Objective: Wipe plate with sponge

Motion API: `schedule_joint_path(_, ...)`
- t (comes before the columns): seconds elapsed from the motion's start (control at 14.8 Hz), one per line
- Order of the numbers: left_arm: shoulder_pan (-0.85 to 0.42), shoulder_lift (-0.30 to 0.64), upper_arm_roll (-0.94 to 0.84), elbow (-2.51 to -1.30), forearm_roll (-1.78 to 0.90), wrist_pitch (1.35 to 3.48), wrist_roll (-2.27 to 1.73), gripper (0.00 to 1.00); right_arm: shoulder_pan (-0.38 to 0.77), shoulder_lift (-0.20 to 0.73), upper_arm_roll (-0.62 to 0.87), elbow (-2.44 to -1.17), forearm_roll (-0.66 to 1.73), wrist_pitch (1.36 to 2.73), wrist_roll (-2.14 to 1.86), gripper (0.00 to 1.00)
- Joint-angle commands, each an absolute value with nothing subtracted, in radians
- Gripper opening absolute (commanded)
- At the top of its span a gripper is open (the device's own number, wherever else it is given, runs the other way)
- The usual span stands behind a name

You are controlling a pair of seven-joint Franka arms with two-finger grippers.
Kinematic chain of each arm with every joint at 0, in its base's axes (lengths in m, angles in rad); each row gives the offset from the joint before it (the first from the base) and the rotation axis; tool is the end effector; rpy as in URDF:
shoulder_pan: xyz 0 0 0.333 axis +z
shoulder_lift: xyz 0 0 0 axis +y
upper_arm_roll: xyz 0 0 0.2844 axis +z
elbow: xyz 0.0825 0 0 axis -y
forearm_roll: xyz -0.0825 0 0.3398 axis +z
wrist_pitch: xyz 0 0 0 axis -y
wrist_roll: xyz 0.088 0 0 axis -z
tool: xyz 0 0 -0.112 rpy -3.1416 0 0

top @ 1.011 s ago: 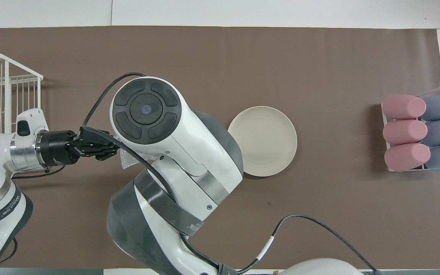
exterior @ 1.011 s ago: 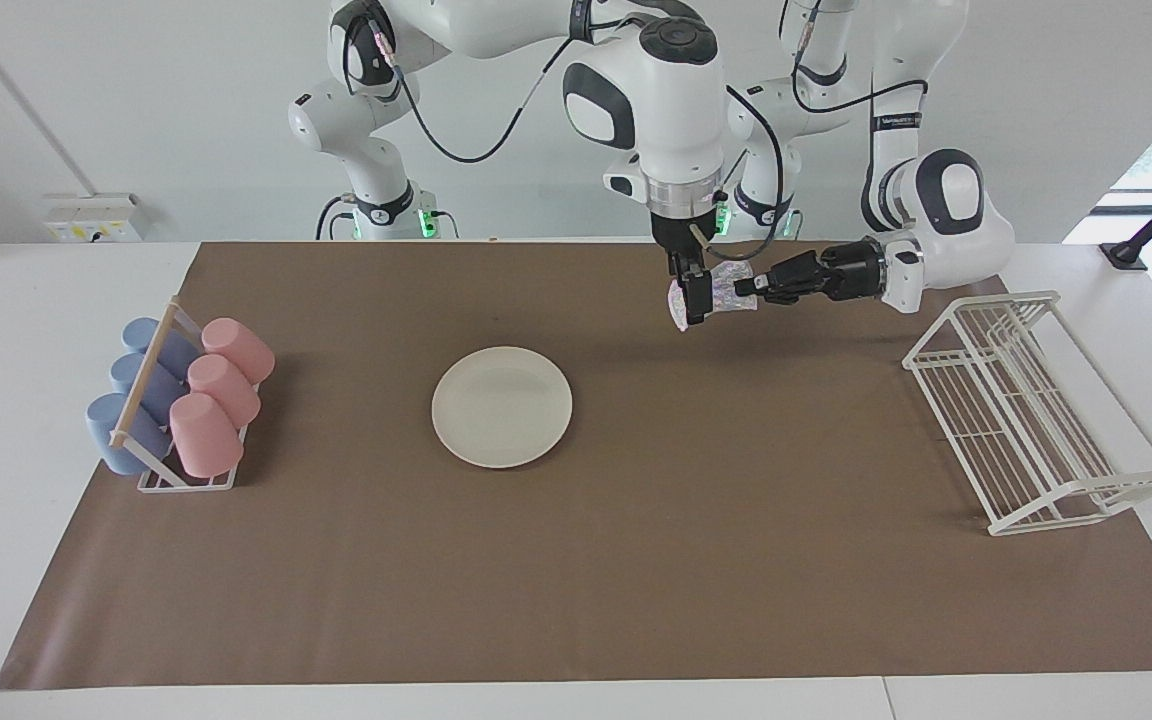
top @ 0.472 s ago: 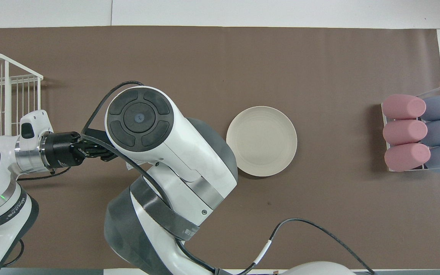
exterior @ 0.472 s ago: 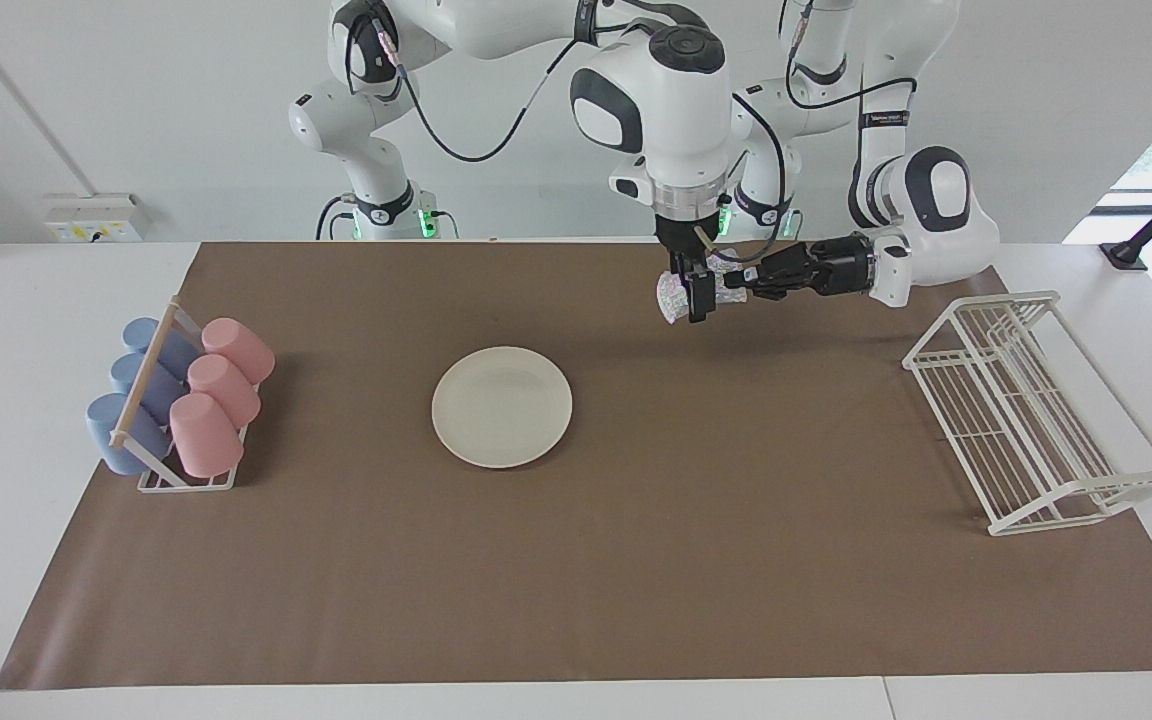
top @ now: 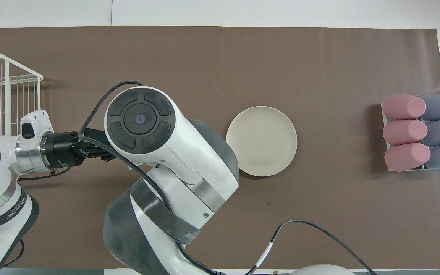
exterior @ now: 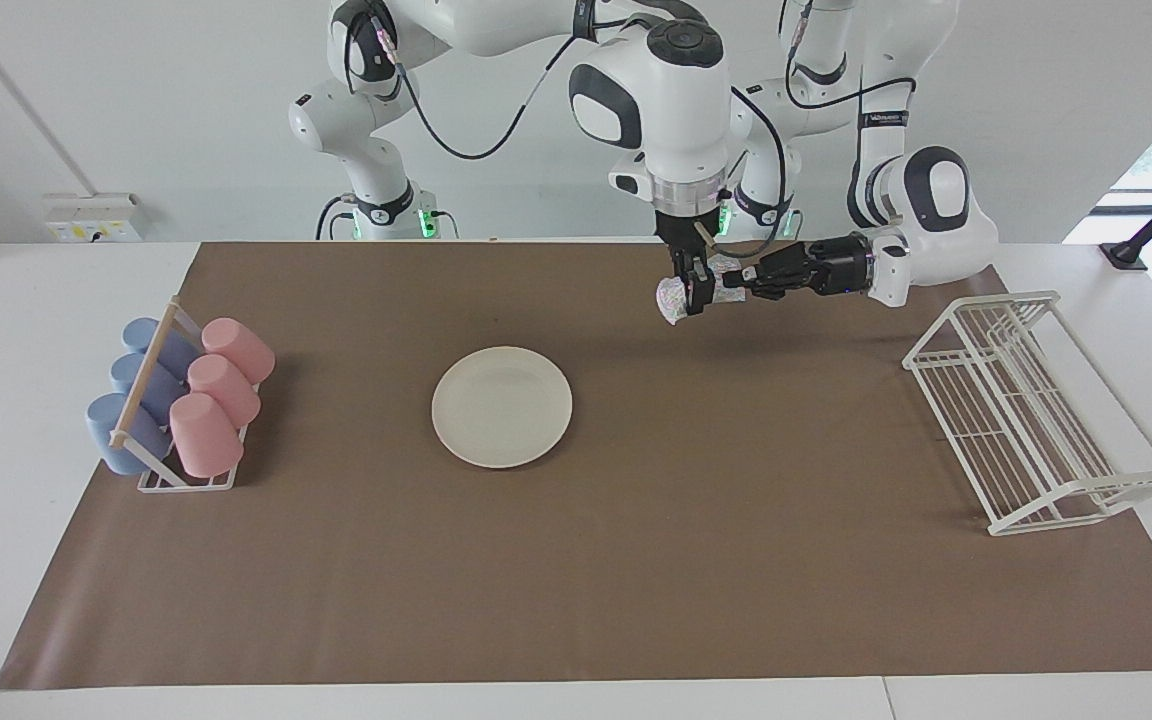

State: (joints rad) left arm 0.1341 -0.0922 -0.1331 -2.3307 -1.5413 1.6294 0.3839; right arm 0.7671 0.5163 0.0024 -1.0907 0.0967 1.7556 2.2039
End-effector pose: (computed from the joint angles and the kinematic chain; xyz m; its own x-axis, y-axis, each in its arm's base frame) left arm 0.4463 -0.1069 0.4156 0.9593 0.0481 -0.2781 0.2807 -0.0605 0.9579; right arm 0.4668 0.4643 0.5125 0.1283 -0.9778 -0.1658 -0.9909 -0.1197 -0.0609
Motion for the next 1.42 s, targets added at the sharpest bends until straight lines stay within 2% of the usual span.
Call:
schedule_joint_path(0.0, 0.115, -0.12, -0.124, -2.358, -1.566, 1.644, 0.403, 0.0, 0.762, 0.479, 0.005, -1.144, 0.106, 1.758, 2.203, 0.0)
schedule_joint_path(0.47, 0.115, -0.12, -0.124, -2.358, -1.565, 1.64, 0.403, 0.02, 0.761, 0.462, 0.005, -1.176, 0.094, 1.755, 2.148, 0.0)
schedule_joint_path(0.54, 0.115, -0.12, -0.124, -2.358, -1.565, 1.643, 0.403, 0.9, 0.761, 0.456, 0.005, -1.195, 0.094, 1.755, 2.107, 0.0)
schedule_joint_path(0.61, 0.115, -0.12, -0.124, -2.358, -1.563, 1.64, 0.403, 1.0, 0.761, 0.446, 0.005, -1.206, 0.1, 1.755, 2.1, 0.0)
schedule_joint_path(0.81, 0.126, -0.121, -0.123, -2.353, -1.549, 1.635, 0.403, 1.0, 0.744, 0.428, 0.003, -1.236, 0.103, 1.769, 2.08, 0.0)
schedule_joint_path(0.94, 0.143, -0.124, -0.121, -2.333, -1.501, 1.643, 0.397, 1.0, 0.694, 0.41, -0.002, -1.293, 0.103, 1.795, 1.964, 0.0)
schedule_joint_path(1.08, 0.198, -0.129, -0.121, -2.281, -1.369, 1.638, 0.381, 1.0, 0.616, 0.341, -0.003, -1.493, 0.103, 1.93, 1.782, 0.0)
schedule_joint_path(1.21, 0.228, -0.138, -0.121, -2.226, -1.254, 1.638, 0.326, 1.0, 0.551, 0.263, -0.002, -1.732, 0.106, 2.123, 1.689, 0.0)
schedule_joint_path(1.28, 0.233, -0.15, -0.121, -2.198, -1.194, 1.643, 0.278, 1.0, 0.549, 0.244, -0.002, -1.809, 0.106, 2.193, 1.687, 0.0)
schedule_joint_path(1.35, 0.235, -0.166, -0.121, -2.169, -1.136, 1.644, 0.226, 1.0, 0.548, 0.227, -0.002, -1.85, 0.107, 2.204, 1.687, 0.0)
